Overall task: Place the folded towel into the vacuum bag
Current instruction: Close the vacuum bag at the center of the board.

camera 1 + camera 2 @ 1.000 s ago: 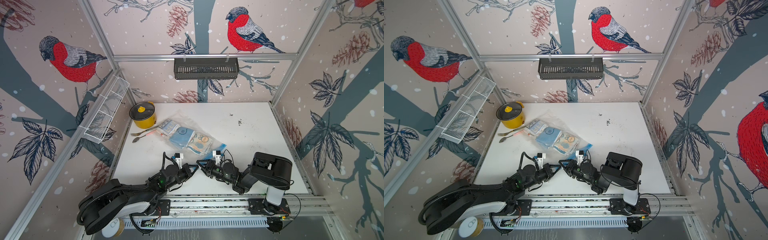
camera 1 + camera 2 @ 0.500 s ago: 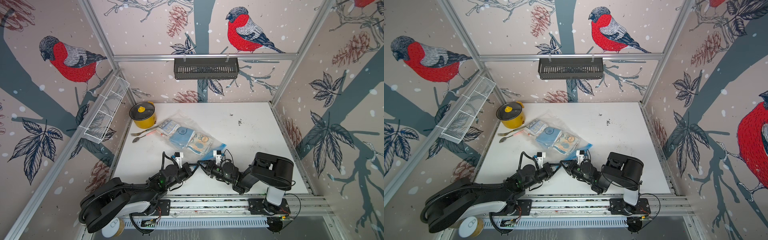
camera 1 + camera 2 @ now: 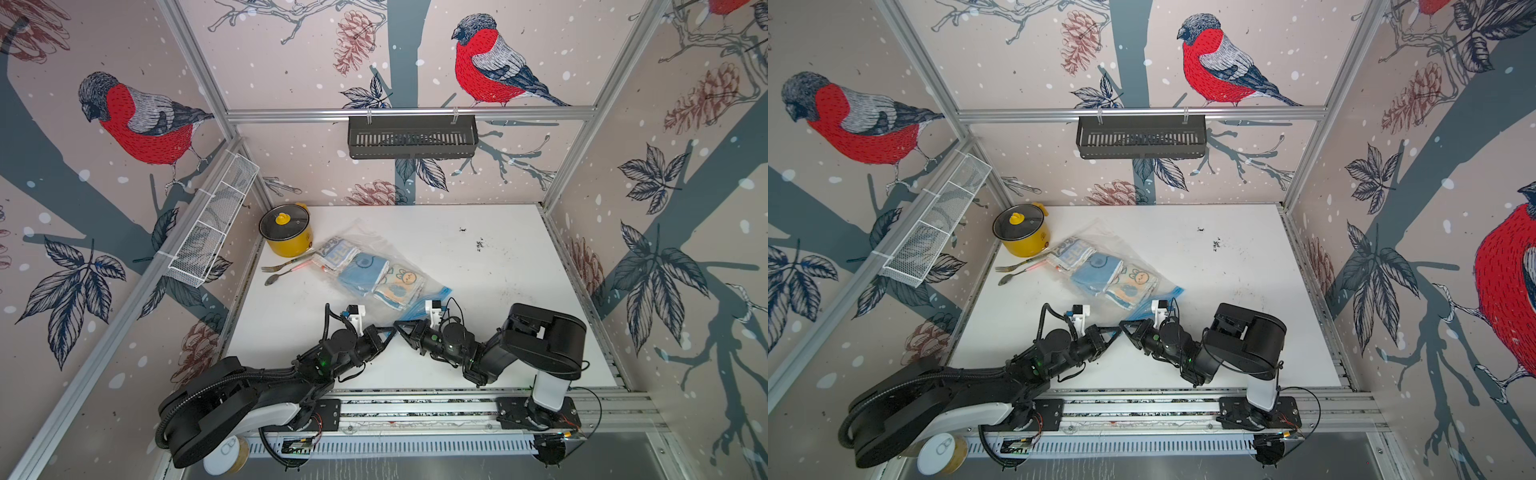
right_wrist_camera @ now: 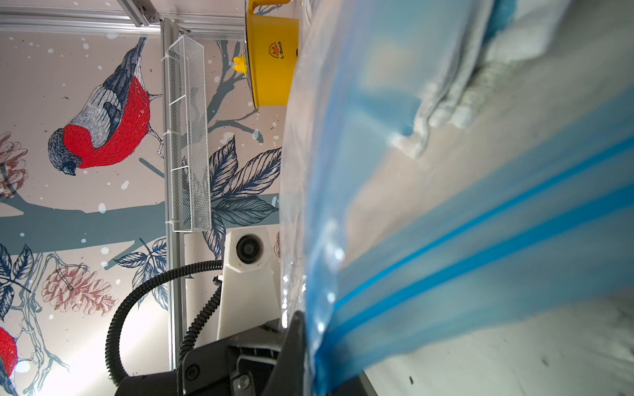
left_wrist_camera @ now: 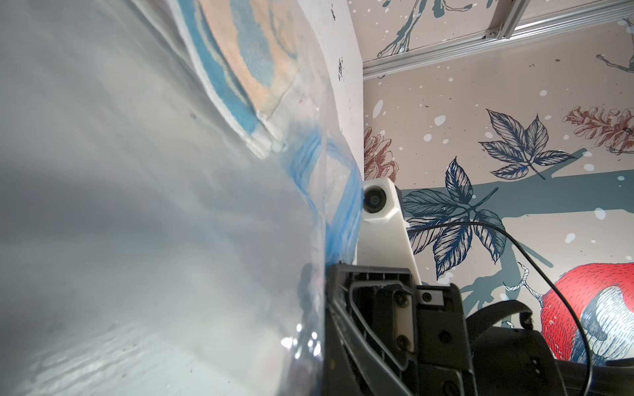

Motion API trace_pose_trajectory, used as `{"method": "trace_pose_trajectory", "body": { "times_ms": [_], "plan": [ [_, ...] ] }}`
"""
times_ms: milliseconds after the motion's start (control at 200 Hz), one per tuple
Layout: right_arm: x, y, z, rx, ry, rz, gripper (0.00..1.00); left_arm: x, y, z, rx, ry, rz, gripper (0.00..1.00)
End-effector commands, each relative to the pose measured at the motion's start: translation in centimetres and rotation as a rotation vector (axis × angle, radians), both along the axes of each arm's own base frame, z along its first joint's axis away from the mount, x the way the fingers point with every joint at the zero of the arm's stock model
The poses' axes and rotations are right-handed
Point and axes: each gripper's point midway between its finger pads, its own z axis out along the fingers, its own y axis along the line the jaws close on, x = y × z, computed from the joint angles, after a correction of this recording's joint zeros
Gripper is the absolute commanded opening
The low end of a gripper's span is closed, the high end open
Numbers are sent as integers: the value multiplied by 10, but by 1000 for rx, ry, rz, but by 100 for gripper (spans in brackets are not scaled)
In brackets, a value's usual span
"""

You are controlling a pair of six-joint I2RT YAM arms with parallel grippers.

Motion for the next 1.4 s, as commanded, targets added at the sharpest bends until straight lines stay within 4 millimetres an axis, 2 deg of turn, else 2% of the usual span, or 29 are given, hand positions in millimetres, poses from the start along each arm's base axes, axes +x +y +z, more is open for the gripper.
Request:
{"method": "trace_pose_trajectory", "body": {
  "times_ms": [0, 300, 980, 1396],
  "plan": [
    [9, -10, -14, -64, 16, -57, 0, -2, -3, 9, -15, -28, -24, 0],
    [25, -29, -30, -141, 59, -140, 0, -6, 1, 5, -3, -19, -28, 0],
    [42, -70, -66, -268, 143, -282, 0, -13, 8, 3, 48, -24, -46, 0],
    [53, -86, -73, -321, 146, -338, 0, -31, 7, -8, 118, 5, -148, 0]
  ]
}}
